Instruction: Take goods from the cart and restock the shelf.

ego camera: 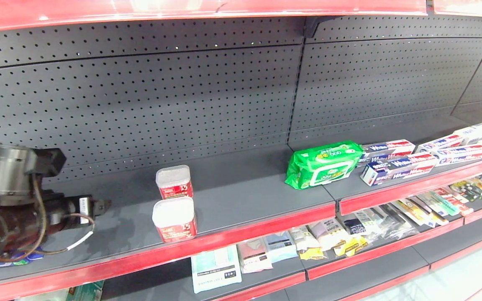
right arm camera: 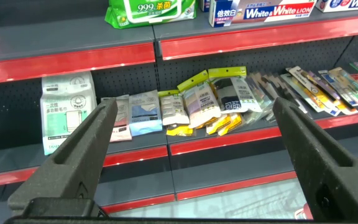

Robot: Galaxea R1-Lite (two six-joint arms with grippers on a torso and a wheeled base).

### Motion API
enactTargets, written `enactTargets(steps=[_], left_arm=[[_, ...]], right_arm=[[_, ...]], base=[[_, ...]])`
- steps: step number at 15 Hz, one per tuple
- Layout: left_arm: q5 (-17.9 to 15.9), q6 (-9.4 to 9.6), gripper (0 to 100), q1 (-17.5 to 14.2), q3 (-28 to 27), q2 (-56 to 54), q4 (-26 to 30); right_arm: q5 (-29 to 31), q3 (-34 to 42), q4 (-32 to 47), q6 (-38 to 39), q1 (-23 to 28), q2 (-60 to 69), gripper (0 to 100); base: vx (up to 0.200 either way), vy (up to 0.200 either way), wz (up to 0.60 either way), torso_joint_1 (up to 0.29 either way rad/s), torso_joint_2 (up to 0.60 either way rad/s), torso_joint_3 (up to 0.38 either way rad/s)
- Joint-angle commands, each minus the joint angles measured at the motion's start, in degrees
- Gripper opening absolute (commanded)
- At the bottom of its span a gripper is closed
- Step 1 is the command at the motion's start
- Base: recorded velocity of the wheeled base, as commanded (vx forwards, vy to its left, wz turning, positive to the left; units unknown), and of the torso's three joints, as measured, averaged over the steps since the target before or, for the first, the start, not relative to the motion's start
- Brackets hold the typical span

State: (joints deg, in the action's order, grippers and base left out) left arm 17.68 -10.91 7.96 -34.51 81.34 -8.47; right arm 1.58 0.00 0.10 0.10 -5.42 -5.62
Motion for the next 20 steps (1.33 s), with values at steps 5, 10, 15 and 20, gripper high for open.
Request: enactTargets(steps=[5, 10, 15, 20], left_arm=[[-9.15, 10.03, 100, -8.22, 12.63, -37.3, 6.98], [-14.34, 17.41, 100, -6.64, 22.73, -57.69, 9.09], [-18.03, 16.8, 100, -6.64, 24.4, -77.56, 13.83], [-20.31, 13.9, 100, -7.96, 25.72, -81.34, 16.82]], right_arm=[[0.0, 0.0, -0.01, -0.01, -0.02, -0.09, 100], [0.0, 0.0, -0.01, -0.01, -0.02, -0.09, 100], [0.0, 0.0, -0.01, -0.01, -0.02, -0.09, 100], [0.0, 0.0, -0.01, -0.01, -0.02, -0.09, 100]], base=[[0.0, 0.0, 0.0, 0.0, 0.0, 0.0], [0.0, 0.0, 0.0, 0.0, 0.0, 0.0], [0.0, 0.0, 0.0, 0.0, 0.0, 0.0], [0.0, 0.0, 0.0, 0.0, 0.0, 0.0]])
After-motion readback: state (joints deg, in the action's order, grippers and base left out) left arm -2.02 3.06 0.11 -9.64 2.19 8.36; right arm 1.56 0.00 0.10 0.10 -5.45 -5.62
